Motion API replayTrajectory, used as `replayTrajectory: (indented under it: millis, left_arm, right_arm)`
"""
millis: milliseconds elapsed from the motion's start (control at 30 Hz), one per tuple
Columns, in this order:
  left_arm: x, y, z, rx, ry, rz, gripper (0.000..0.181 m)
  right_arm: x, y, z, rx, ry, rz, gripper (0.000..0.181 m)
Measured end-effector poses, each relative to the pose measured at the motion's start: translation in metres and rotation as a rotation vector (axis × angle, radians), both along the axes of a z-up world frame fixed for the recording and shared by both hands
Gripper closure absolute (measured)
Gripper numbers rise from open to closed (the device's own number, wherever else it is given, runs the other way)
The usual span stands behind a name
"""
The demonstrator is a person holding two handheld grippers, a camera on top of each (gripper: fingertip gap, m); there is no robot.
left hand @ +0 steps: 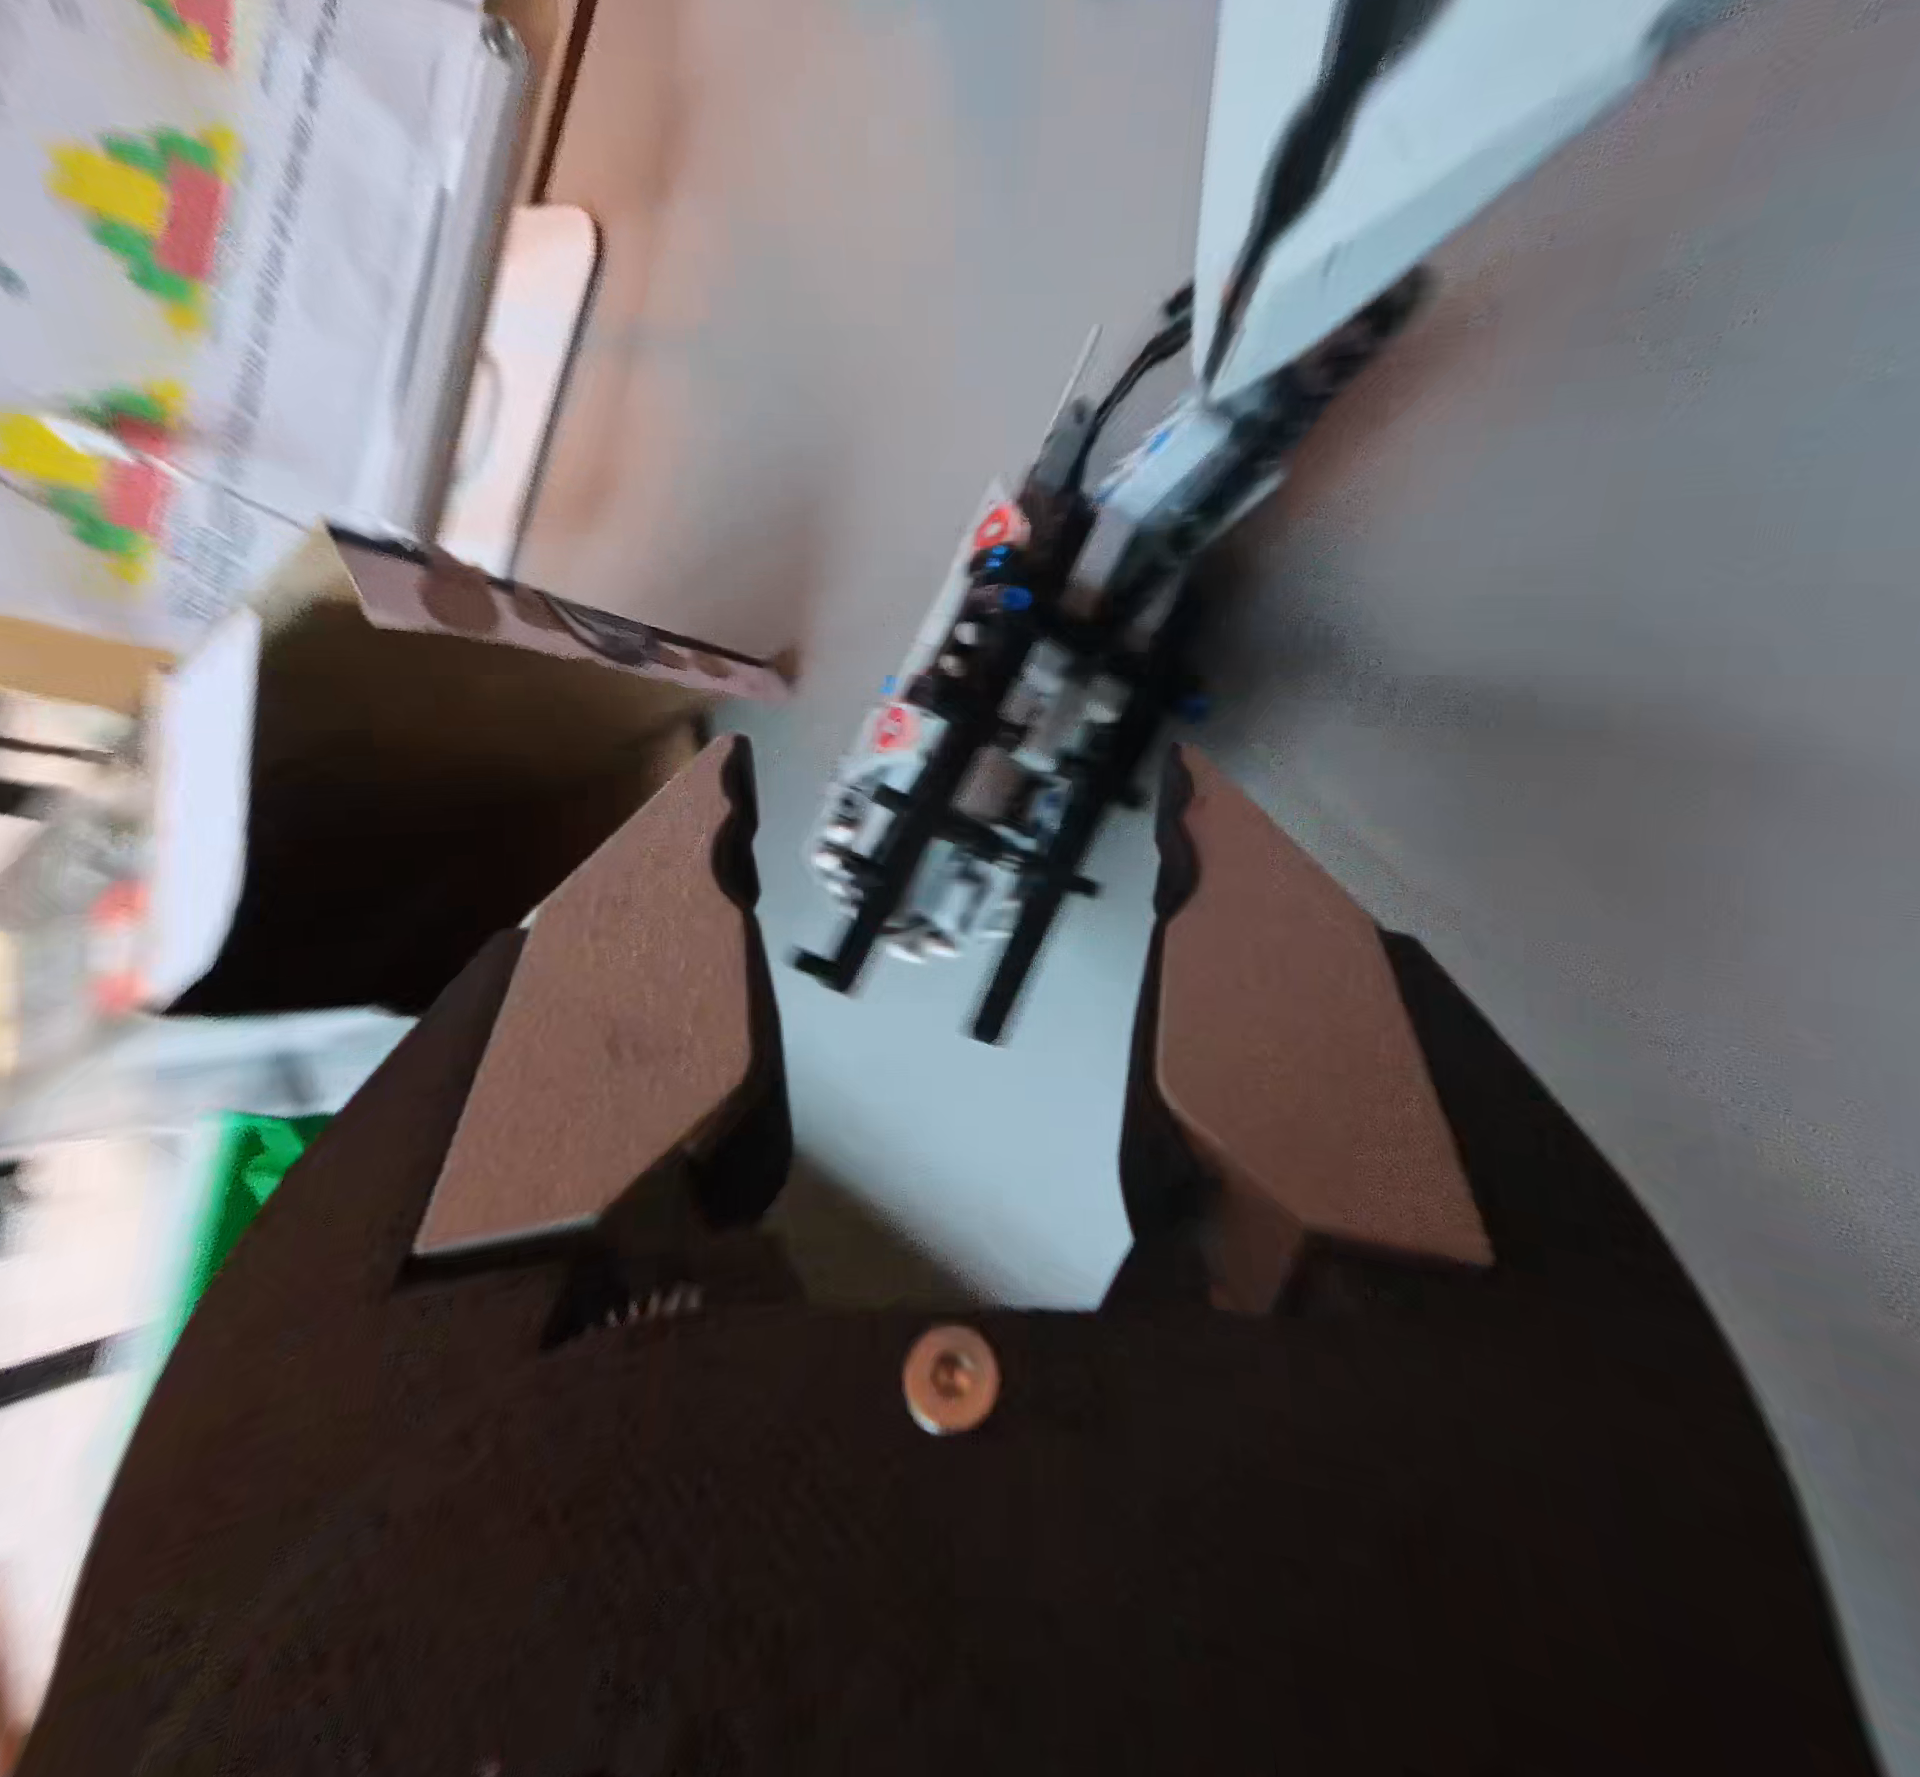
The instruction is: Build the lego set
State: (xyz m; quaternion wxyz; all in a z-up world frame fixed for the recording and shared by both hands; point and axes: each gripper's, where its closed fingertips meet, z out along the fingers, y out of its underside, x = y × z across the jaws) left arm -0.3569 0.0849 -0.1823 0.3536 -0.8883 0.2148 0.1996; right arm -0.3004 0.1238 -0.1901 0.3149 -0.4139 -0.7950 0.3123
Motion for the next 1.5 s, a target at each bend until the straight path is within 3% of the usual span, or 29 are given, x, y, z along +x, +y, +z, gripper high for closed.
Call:
replayTrajectory:
  millis: [67,100,167,233,367,433,500,567,600,667,767,933,1033,1167,1233,1333,1400,1500]
  left_arm:
    - [-0.006,0.007,-0.021,-0.096,0.170,-0.067,0.107]
    - [-0.010,0.008,-0.034,-0.161,0.189,-0.063,0.098]
    - [-0.010,0.005,-0.054,-0.256,0.132,-0.034,0.102]
    - [-0.008,0.002,-0.057,-0.247,0.112,-0.026,0.093]
    - [-0.006,-0.007,-0.050,-0.202,0.067,-0.013,0.109]
    - [-0.010,-0.011,-0.049,-0.209,0.077,-0.011,0.105]
    - [-0.010,-0.013,-0.055,-0.253,0.042,-0.004,0.092]
    - [-0.008,-0.014,-0.066,-0.302,0.008,0.006,0.083]
    - [-0.007,-0.013,-0.069,-0.318,-0.006,0.012,0.095]
    - [-0.008,-0.012,-0.071,-0.340,-0.012,0.014,0.100]
    - [-0.009,-0.009,-0.073,-0.349,-0.048,0.016,0.104]
    - [-0.010,-0.005,-0.073,-0.403,-0.214,0.072,0.105]
    - [-0.012,-0.004,-0.072,-0.455,-0.336,0.133,0.105]
    - [-0.013,-0.002,-0.071,-0.448,-0.412,0.201,0.105]
    - [-0.013,-0.002,-0.071,-0.408,-0.404,0.205,0.105]
    - [-0.013,0.000,-0.070,-0.350,-0.406,0.219,0.104]
    - [-0.013,0.001,-0.070,-0.331,-0.409,0.223,0.105]
    - [-0.013,0.000,-0.070,-0.330,-0.403,0.212,0.105]
  right_arm:
    - [-0.003,0.002,-0.002,0.016,0.001,0.003,0.181]
    - [-0.005,0.004,-0.003,0.040,0.006,-0.001,0.181]
    - [-0.006,0.009,-0.005,0.081,0.020,-0.017,0.181]
    - [-0.001,0.016,-0.004,0.071,0.048,-0.058,0.181]
    - [0.023,0.030,-0.016,0.011,0.037,-0.154,0.180]
    - [0.037,0.021,-0.020,-0.101,0.030,-0.179,0.162]
    - [0.046,0.009,-0.028,-0.194,0.008,-0.211,0.127]
    - [0.050,0.002,-0.039,-0.219,-0.028,-0.245,0.111]
    - [0.051,-0.002,-0.043,-0.222,-0.038,-0.256,0.104]
    - [0.052,-0.011,-0.050,-0.206,-0.059,-0.248,0.094]
    - [0.055,-0.032,-0.051,-0.206,-0.073,-0.185,0.109]
    - [0.038,-0.074,-0.046,-0.244,-0.070,-0.144,0.098]
    - [0.023,-0.084,-0.062,-0.218,-0.129,-0.185,0.097]
    - [0.028,-0.078,-0.076,-0.174,-0.164,-0.210,0.108]
    - [0.032,-0.060,-0.077,-0.164,-0.172,-0.253,0.101]
    - [0.039,-0.033,-0.074,-0.159,-0.176,-0.322,0.105]
    - [0.040,-0.045,-0.068,-0.199,-0.160,-0.263,0.105]
    - [0.032,-0.039,-0.072,-0.057,-0.154,-0.239,0.111]
